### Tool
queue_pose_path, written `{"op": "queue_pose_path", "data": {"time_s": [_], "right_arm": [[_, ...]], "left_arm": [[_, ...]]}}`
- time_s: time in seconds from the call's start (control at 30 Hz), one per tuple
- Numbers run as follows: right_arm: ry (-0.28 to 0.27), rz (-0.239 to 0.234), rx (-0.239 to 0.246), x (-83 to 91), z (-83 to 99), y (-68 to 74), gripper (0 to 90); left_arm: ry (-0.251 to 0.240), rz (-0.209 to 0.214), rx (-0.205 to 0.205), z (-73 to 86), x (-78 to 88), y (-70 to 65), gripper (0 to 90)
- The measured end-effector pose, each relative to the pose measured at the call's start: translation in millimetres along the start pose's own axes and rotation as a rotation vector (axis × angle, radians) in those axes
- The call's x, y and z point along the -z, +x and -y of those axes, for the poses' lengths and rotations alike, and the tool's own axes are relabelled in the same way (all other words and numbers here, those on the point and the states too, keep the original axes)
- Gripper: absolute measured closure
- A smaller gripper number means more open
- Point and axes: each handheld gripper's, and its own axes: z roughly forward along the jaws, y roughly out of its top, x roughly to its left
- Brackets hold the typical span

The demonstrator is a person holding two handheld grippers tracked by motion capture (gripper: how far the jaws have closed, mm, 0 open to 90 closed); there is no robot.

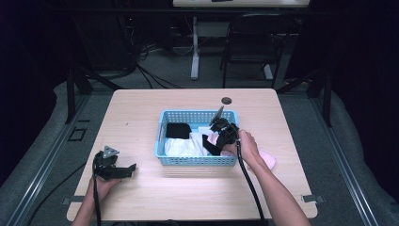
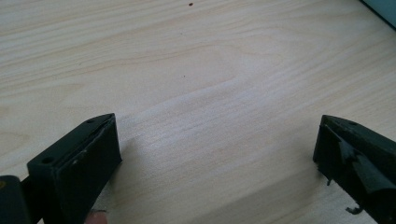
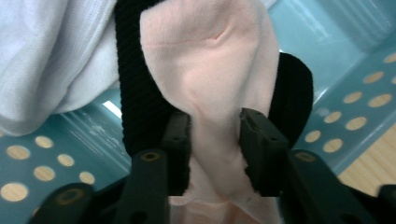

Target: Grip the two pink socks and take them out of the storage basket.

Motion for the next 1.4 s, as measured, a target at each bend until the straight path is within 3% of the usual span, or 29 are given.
{"op": "queue_pose_path", "data": {"time_s": [0.2, 0.33, 0.53, 0.6, 0.63, 0.8, 1.03, 1.4], "right_arm": [[-0.015, 0.01, -0.022, 0.0, 1.1, -0.9, 81.8], [-0.017, 0.001, -0.027, 4.7, 2.5, -2.5, 84.2], [-0.049, -0.022, -0.04, 15.0, 4.6, -4.1, 84.5], [-0.069, -0.021, -0.037, 23.9, 4.8, -4.7, 84.6], [-0.102, -0.027, -0.059, 25.7, 5.7, -3.4, 84.6], [-0.142, -0.022, -0.055, 42.8, 7.2, -3.4, 84.6], [-0.199, -0.05, -0.059, 61.4, 10.0, -7.0, 84.6], [-0.242, -0.048, -0.051, 85.2, 12.7, -9.2, 84.8]], "left_arm": [[0.0, 0.0, 0.0, 0.0, 0.0, 0.0, 0.6], [0.0, 0.0, 0.0, 0.0, 0.0, 0.0, 0.6], [0.0, 0.0, 0.0, 0.0, 0.0, 0.0, 0.6], [0.0, 0.0, 0.001, 0.0, 0.0, -0.1, 0.6], [0.0, 0.0, 0.001, 0.0, 0.0, -0.1, 0.6], [0.0, 0.0, 0.001, 0.0, 0.0, -0.1, 0.6], [0.0, 0.0, 0.002, 0.0, 0.0, -0.2, 0.6], [0.0, 0.0, 0.0, 0.0, 0.0, -0.1, 0.6]]}}
